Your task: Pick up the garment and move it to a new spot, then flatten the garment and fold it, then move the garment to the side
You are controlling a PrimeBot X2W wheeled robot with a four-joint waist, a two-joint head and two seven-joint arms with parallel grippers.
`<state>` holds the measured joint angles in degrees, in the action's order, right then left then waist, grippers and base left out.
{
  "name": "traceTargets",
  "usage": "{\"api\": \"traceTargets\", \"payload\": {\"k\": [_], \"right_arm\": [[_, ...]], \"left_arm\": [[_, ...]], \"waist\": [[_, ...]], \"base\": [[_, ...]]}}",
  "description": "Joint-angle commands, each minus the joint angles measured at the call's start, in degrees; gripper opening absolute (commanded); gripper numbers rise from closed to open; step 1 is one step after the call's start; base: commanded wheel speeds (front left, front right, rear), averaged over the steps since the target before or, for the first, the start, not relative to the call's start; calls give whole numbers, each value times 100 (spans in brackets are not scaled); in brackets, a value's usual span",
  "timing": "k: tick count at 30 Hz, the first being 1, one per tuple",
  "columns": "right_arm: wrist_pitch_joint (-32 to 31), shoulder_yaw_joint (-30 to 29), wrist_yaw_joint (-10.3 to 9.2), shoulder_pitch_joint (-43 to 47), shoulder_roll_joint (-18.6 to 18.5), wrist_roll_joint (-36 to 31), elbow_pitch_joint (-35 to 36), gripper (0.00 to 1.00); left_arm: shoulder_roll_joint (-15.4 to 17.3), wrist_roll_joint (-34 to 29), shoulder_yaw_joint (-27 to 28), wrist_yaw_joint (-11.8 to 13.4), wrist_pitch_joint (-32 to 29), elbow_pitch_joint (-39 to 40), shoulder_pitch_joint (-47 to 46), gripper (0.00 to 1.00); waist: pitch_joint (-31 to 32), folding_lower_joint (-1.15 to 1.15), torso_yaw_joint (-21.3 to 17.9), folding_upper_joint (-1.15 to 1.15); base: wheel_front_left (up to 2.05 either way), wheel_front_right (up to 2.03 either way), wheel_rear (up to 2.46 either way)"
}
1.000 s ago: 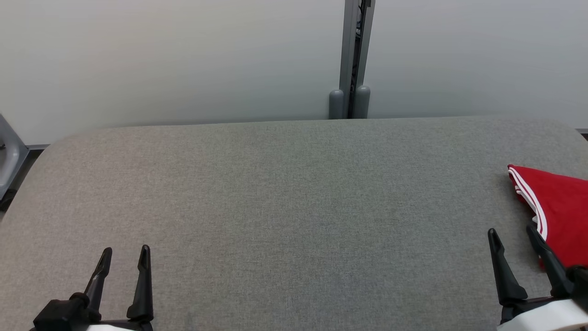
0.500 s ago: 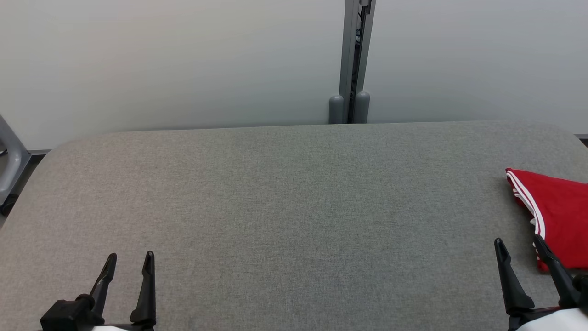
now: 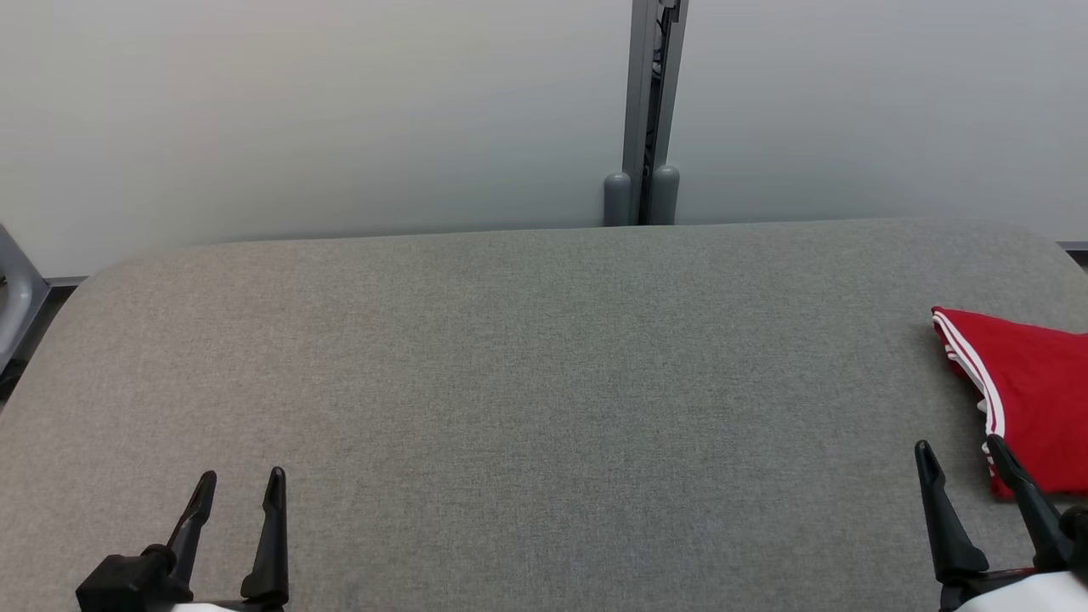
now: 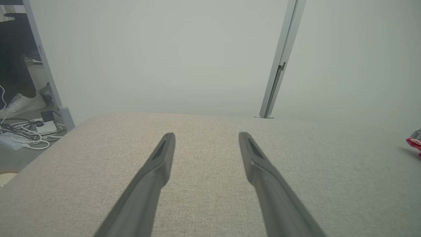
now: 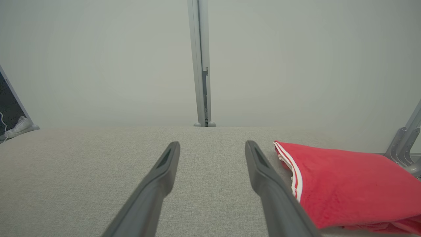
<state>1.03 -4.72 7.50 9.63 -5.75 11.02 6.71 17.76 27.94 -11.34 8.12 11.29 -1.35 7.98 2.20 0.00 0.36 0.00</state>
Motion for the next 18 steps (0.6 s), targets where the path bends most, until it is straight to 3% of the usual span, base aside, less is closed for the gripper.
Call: {"api": "traceTargets", "payload": {"k": [1, 11, 12, 18], "right_arm": [[16, -8, -1, 17, -7, 0, 35, 100], [26, -20, -1, 43, 0, 25, 24, 100], [8, -10, 0, 7, 11, 3, 0, 0], [18, 46, 0, 32, 68, 376, -151, 0]], "left_arm": [[53, 33, 1, 24, 8, -3, 39, 100], [62, 38, -27, 50, 31, -8, 51, 100], [13, 34, -39, 28, 6, -2, 2, 0], [-148, 343, -11, -42, -93, -131, 13, 0]], "waist": [[-5, 0, 2, 0], [1, 0, 6, 0], [1, 0, 6, 0], [-5, 0, 5, 0]], "base": [[0, 0, 0], [0, 0, 0], [0, 0, 0], [0, 0, 0]]}}
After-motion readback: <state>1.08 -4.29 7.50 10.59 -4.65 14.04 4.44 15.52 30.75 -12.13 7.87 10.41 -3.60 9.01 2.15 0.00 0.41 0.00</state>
